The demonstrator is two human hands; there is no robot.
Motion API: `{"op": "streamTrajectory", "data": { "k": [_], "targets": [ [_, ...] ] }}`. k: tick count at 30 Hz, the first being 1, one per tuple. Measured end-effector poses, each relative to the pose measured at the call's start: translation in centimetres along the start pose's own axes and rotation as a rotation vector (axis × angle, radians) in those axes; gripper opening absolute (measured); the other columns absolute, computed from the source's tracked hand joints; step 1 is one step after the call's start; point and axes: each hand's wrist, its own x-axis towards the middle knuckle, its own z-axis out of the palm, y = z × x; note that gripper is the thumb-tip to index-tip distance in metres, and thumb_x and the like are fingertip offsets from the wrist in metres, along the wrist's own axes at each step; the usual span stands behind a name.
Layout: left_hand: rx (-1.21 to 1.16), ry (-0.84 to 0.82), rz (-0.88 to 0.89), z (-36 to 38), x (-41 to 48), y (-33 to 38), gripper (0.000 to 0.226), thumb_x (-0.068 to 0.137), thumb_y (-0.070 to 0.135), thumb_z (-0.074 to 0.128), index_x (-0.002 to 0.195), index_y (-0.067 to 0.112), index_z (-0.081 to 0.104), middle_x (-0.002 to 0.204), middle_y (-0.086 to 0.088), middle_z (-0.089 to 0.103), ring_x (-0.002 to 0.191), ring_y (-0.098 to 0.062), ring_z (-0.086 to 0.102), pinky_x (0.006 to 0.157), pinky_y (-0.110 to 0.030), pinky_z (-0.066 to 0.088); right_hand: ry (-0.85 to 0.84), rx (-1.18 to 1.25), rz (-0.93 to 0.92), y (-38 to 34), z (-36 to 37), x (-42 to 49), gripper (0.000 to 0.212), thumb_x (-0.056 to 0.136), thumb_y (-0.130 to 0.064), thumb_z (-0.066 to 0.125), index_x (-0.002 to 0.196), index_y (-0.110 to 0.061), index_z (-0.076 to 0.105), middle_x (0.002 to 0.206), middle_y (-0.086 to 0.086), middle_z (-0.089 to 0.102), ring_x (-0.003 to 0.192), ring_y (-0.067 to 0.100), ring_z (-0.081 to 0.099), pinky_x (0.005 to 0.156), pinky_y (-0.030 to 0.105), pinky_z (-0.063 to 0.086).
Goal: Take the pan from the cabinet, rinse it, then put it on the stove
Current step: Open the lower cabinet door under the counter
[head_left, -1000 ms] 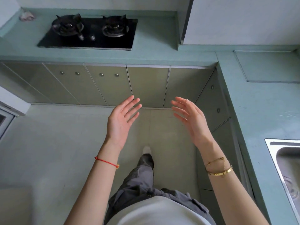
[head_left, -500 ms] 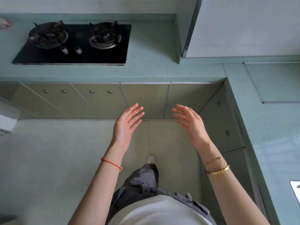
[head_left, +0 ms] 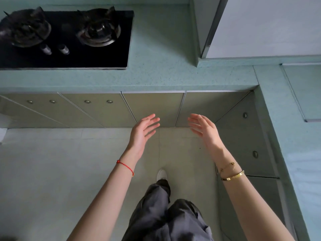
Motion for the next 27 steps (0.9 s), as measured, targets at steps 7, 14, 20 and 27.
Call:
{"op": "streamTrajectory", "data": {
  "k": [7,14,20,27],
  "targets": [
    [0.075,0.011,0.007,0.3,8.6,-6.8,0.035,0.099,0.023,0.043,0.128,0.015,0.062,0.119,-0.002,0.073,0.113,-0.019,0.067,0.110,-0.042,0.043,0.016,-0.064,-0.004,7.6,-1.1,8.2,0.024,0.103,-0.023,0.043,0.101,-0.022,0.067,0.103,-0.001,0.071,0.096,0.015,0.064,0.096,0.033,0.046],
    [0.092,-0.035,0.083,1.2,18.5,-12.3,0.034,0.097,0.018,0.051,0.129,0.015,0.061,0.116,0.000,0.073,0.113,-0.018,0.068,0.109,-0.041,0.045,0.063,-0.121,-0.062,15.5,-1.8,17.6,0.023,0.103,-0.023,0.043,0.106,-0.019,0.065,0.112,0.002,0.068,0.106,0.017,0.063,0.091,0.026,0.049],
    [0.052,-0.061,0.265,2.2,26.3,-14.7,0.038,0.100,0.011,0.050,0.137,0.013,0.052,0.125,-0.008,0.068,0.116,-0.023,0.066,0.108,-0.041,0.046,0.072,-0.171,-0.245,18.7,-1.0,25.9,0.026,0.105,-0.024,0.040,0.115,-0.019,0.063,0.117,0.002,0.069,0.099,0.010,0.064,0.098,0.031,0.049],
    [0.082,-0.159,0.523,2.9,31.5,-15.5,0.040,0.100,0.006,0.046,0.140,0.012,0.049,0.127,-0.013,0.067,0.113,-0.025,0.065,0.105,-0.039,0.045,0.084,-0.178,-0.506,20.3,-0.4,32.4,0.028,0.104,-0.026,0.041,0.115,-0.023,0.066,0.111,-0.004,0.071,0.107,0.016,0.065,0.098,0.035,0.051]
  ]
}}
